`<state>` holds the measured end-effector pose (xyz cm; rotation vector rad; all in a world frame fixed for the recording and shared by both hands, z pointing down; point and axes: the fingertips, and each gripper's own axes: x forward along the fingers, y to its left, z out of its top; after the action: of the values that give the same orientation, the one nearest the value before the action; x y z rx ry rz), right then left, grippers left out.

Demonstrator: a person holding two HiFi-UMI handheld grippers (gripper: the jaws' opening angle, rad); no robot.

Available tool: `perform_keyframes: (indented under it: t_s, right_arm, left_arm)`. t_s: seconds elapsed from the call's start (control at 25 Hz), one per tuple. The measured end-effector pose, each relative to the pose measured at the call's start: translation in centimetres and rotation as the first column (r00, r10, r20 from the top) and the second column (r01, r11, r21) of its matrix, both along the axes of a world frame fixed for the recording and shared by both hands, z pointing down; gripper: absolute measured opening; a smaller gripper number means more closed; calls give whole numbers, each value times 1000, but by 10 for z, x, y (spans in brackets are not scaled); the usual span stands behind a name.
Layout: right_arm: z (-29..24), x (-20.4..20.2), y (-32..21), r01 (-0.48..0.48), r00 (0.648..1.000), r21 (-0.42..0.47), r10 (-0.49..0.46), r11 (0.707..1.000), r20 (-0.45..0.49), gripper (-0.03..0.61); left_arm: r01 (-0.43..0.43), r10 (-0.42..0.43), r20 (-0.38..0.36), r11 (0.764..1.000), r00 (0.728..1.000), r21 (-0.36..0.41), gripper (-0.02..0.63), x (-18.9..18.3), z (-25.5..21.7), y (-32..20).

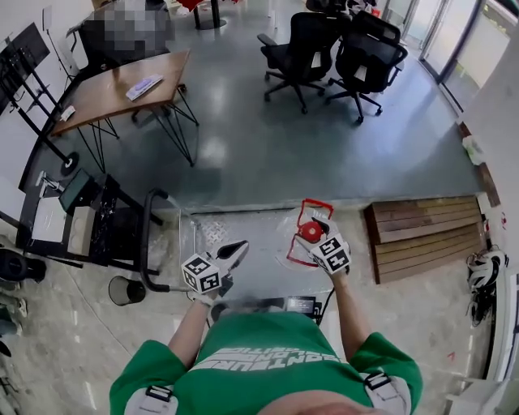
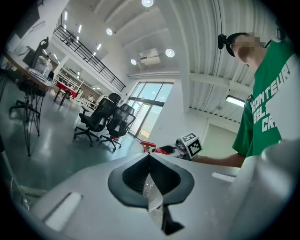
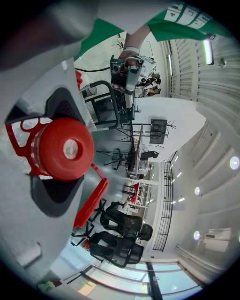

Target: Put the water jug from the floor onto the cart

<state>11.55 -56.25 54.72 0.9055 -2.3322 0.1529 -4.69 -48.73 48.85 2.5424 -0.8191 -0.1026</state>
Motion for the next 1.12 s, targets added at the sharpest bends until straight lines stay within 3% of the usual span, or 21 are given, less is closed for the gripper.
perform_keyframes:
  t_s: [0.28, 0.48, 0.88, 1.12]
  right_arm:
    - [27, 29, 0, 6, 999, -67, -8, 998, -35, 302]
    - [31, 38, -14, 13, 999, -70, -16, 997, -46, 302]
    - [59, 7, -18, 45, 995, -112, -54, 993, -83, 302]
    - [103, -31, -8, 95, 985, -178, -119, 979, -128, 302]
  left_arm:
    - [5, -5, 9, 999, 1000, -50, 5, 32, 12, 13]
    - [21, -20, 19, 998, 1000, -59, 5, 33, 11, 15]
    - [69, -67, 21, 993, 998, -94, 5, 4, 21, 23]
    - [105, -104, 20, 987, 994, -124, 5, -25, 31, 43]
